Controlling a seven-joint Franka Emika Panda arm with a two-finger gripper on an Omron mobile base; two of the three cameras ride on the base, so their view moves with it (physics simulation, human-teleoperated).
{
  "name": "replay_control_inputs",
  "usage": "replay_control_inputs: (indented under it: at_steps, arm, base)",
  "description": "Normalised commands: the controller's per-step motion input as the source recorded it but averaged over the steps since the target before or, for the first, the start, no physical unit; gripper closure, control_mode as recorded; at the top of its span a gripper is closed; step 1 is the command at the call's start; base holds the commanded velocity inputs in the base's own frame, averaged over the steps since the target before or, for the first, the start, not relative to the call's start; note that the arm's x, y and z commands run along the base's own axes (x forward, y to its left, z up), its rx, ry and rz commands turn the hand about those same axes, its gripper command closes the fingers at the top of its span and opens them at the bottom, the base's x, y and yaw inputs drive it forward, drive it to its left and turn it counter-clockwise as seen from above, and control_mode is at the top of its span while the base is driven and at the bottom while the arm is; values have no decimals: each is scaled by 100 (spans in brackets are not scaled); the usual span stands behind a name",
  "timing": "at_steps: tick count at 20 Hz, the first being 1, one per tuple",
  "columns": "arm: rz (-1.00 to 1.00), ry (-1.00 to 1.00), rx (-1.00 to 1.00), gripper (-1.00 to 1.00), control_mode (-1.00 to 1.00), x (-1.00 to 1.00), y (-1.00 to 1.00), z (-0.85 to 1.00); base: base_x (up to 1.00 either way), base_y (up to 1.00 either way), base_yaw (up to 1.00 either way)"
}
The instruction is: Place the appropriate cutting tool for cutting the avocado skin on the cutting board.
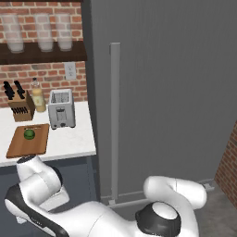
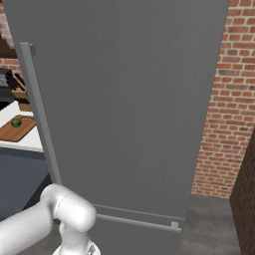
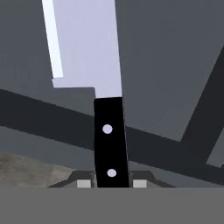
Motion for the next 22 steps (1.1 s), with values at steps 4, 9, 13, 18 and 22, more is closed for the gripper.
replay_control_inputs:
  at_steps: [4,9,13,18,22]
  arm:
    - [17,0,0,100,-100,-19,0,96]
    - [15,0,0,100,-100,7,0,93]
    - [9,1,0,100,-100,69,0,61]
    - [1,5,0,100,-100,100,2,12]
    - [0,1,0,100,-100,100,14,0]
  base:
    - [0,0,0]
    - [0,0,0]
    - [0,0,0]
    - [0,0,0]
    - [0,0,0]
